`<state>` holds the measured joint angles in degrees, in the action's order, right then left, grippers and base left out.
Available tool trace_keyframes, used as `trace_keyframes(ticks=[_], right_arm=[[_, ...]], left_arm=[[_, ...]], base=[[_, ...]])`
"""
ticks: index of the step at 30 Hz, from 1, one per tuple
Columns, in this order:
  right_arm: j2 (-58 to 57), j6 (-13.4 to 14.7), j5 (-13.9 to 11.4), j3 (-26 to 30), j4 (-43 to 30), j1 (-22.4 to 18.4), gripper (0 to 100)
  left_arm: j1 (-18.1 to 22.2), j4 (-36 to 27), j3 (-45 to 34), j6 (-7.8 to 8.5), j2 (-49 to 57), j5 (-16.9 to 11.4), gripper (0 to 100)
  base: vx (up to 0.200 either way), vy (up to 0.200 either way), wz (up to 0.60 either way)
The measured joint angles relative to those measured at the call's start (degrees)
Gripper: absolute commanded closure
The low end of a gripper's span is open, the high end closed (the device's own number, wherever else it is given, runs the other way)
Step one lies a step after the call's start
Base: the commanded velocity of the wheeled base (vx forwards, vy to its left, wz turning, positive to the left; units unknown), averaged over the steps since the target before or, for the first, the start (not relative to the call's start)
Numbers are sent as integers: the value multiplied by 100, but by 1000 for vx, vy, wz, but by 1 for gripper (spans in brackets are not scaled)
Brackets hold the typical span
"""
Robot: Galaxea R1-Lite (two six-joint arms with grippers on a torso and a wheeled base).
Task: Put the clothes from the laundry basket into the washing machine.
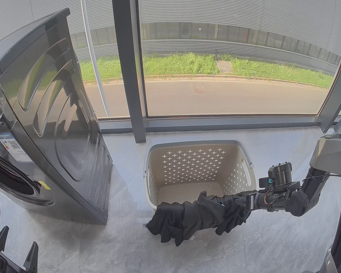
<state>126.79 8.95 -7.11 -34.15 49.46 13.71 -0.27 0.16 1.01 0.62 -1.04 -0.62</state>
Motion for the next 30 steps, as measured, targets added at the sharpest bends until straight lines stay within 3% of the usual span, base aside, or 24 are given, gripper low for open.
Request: trace_keyframes(ticks=[30], right_arm=[[-736, 66, 9, 540, -13, 295, 100]], left_arm=[[0, 0, 0, 0, 0, 0, 0]], base=[[0, 0, 0]])
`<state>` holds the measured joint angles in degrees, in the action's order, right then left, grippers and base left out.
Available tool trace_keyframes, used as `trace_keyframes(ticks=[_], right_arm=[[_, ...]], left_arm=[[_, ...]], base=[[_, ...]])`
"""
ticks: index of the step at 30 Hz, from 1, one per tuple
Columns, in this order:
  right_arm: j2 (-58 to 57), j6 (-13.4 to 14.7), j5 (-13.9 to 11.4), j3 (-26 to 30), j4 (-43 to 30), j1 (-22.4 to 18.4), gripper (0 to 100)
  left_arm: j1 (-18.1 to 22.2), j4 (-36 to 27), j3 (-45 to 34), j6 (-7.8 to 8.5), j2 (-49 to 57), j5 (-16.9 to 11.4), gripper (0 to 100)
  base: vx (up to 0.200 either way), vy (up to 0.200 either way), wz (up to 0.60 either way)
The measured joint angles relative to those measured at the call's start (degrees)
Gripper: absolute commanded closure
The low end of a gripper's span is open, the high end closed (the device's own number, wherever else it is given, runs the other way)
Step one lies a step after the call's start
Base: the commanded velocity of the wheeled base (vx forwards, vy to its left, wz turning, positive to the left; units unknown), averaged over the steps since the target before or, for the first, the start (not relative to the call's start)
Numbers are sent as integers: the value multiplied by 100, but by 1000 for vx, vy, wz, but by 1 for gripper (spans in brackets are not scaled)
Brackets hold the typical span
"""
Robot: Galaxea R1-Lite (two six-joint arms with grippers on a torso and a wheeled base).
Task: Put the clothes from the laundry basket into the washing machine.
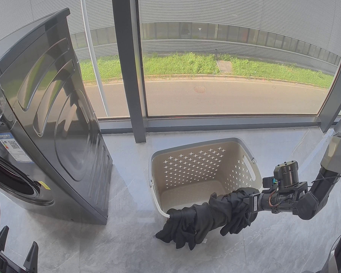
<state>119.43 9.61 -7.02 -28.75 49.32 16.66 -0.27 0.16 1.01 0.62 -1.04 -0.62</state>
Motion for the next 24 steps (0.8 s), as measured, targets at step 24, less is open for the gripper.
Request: trace_keyframes(ticks=[24], right_arm=[[-3521, 653, 10, 323, 0, 1147, 100]], left_arm=[[2, 0, 0, 2, 2, 0, 0]], base=[[0, 0, 0]])
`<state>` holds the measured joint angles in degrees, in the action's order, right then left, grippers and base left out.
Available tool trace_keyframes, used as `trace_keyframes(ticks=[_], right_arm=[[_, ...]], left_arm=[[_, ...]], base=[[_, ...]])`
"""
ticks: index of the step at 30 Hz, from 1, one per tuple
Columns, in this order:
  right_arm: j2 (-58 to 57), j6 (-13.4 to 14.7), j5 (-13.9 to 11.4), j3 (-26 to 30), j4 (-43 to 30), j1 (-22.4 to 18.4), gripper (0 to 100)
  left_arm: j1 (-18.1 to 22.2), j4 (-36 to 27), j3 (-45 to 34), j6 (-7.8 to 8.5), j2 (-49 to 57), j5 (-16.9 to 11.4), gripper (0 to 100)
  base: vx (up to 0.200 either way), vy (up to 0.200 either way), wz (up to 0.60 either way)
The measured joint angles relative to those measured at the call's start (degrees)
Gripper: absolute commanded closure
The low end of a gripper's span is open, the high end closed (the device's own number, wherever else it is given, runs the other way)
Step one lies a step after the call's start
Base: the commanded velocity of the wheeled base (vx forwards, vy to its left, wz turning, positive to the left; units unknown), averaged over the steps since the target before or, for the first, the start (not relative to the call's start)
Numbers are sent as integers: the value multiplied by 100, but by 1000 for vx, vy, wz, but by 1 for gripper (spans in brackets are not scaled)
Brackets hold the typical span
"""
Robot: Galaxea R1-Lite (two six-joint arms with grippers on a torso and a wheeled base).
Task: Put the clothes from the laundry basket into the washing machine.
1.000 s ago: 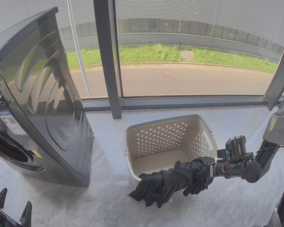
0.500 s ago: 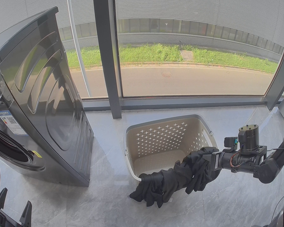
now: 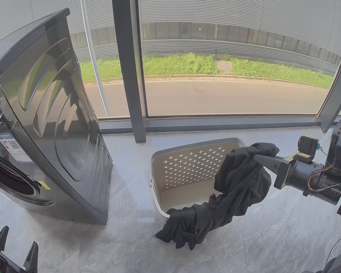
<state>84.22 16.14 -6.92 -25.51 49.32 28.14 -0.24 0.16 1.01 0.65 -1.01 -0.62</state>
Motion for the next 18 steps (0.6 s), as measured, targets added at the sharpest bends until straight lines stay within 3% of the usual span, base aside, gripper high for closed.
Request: trace_keyframes(ticks=[5, 10, 13, 18], right_arm=[[-477, -315, 113, -74, 2, -16, 100], [-661, -588, 722, -146, -41, -121, 100], [-718, -712, 1236, -171, -66, -160, 100], [-750, -774, 1880, -227, -79, -155, 100]], left_arm=[[0, 0, 0, 11, -2, 0, 0], [4, 0, 0, 20, 0, 0, 0], [4, 0, 0, 22, 0, 2, 0], [6, 0, 0, 22, -2, 0, 0]], base=[[0, 0, 0], [0, 0, 0], [0, 0, 0], [0, 0, 0]])
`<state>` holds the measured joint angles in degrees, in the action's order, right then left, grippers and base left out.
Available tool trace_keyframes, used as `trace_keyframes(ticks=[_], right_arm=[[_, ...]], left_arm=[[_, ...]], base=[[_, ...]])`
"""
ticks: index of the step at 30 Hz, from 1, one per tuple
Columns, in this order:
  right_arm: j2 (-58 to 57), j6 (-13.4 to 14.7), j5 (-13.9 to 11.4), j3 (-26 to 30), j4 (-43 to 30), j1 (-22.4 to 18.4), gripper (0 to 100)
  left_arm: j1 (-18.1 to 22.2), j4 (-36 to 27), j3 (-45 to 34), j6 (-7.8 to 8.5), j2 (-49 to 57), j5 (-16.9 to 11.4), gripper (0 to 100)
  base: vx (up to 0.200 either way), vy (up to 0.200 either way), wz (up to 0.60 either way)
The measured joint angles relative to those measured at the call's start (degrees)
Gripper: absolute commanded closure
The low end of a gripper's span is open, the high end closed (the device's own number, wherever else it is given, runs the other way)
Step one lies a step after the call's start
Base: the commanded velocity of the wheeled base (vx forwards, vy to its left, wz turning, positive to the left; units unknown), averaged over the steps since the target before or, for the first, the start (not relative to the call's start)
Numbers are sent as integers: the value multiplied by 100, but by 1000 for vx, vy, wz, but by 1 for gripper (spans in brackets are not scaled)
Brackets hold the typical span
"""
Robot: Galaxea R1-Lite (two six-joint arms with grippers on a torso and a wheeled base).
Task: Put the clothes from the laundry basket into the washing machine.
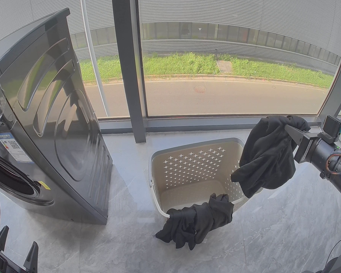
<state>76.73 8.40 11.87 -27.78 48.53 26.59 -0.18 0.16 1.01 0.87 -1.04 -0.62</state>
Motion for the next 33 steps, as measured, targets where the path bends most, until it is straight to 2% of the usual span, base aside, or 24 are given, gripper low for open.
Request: trace_keyframes(ticks=[3, 9, 33], right_arm=[[-11, -11, 60, -29, -1, 30, 100], [-11, 5, 24, -22, 11, 39, 100], [1, 11, -22, 122, 5, 117, 100]], left_arm=[[0, 0, 0, 0, 2, 2, 0], [2, 0, 0, -5, 0, 5, 0], [-9, 2, 0, -24, 0, 0, 0]], base=[[-200, 0, 0], [0, 0, 0], [0, 200, 0]])
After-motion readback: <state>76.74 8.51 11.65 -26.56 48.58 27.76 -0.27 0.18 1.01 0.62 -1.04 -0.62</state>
